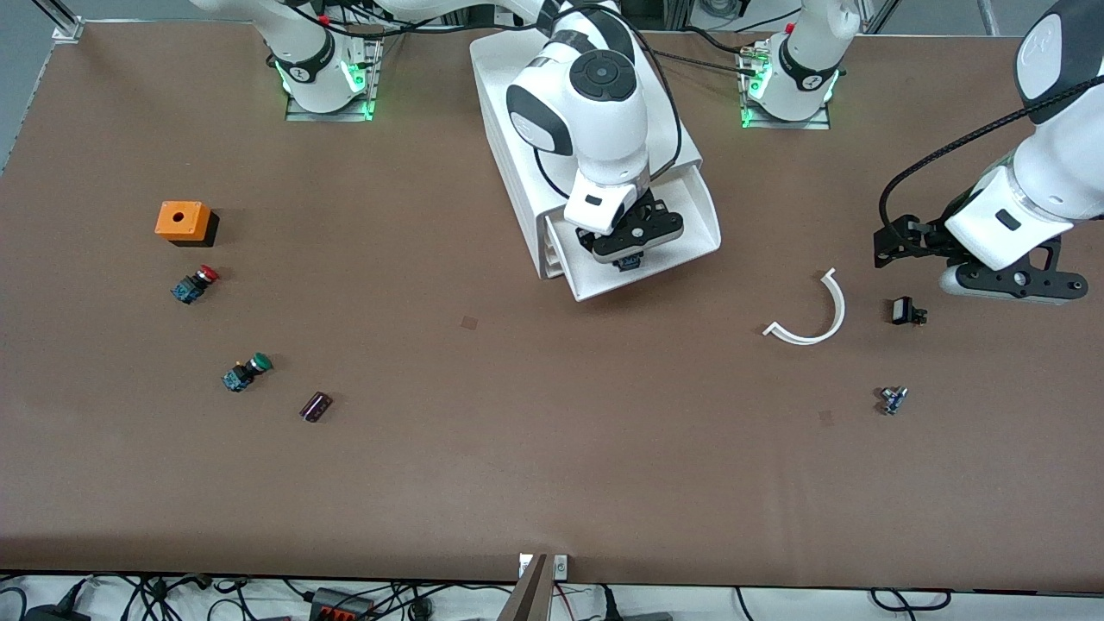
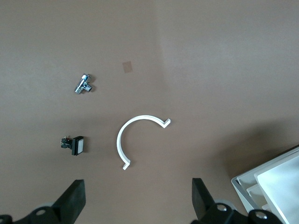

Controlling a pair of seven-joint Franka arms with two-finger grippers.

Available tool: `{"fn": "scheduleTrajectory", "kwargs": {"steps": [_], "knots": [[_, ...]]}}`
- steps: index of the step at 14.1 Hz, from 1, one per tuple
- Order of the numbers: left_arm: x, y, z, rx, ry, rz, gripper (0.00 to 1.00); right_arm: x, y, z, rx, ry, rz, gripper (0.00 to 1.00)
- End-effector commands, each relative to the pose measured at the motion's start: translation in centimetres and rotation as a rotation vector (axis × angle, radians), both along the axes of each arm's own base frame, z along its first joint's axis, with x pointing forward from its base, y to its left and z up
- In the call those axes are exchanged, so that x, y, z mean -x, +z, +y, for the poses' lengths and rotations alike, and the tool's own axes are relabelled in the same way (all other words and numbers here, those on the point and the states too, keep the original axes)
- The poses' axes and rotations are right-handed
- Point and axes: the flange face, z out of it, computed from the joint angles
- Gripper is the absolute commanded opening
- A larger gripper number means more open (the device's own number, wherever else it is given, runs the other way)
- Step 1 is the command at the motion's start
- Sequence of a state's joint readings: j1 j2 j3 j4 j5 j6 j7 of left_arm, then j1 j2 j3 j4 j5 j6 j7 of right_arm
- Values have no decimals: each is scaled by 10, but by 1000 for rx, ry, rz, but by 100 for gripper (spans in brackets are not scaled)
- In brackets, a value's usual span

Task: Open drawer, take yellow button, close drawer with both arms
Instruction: 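Lift the orange button out of the drawer with the right gripper, then carry the button toward the table while the left gripper pushes the drawer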

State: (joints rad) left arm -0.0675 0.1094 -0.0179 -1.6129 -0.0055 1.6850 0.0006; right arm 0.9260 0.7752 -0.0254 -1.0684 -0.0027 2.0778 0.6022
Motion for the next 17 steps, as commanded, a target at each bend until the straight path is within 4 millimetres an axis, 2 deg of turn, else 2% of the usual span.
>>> {"fn": "scheduleTrajectory", "kwargs": {"steps": [1, 4, 5, 8, 10, 12, 13, 15, 17], "knots": [[2, 2, -1, 12, 16, 5, 100, 1, 4, 6, -14, -12, -5, 8], [3, 2, -1, 11, 16, 10, 100, 1, 14, 4, -16, -13, -8, 0], [2, -1, -1, 11, 16, 16, 100, 2, 22, 3, -19, -13, -11, 0], [-3, -8, -2, 12, 17, 24, 100, 2, 60, -2, -39, -18, -24, 0], [-8, -11, -2, 11, 19, 28, 100, -6, 82, -21, -15, -38, -10, 0], [-9, -17, -7, 8, 55, 38, 100, -30, 102, -57, 19, -75, 9, 0], [-12, -29, -15, 4, 106, 59, 100, -40, 112, -76, 44, -68, 10, 0], [-17, -48, -40, 5, 164, 75, 100, -76, 125, -131, 96, -96, 24, 0], [-30, -74, -56, 92, 186, 80, 100, -111, 126, -181, 113, -127, 48, 0]]}}
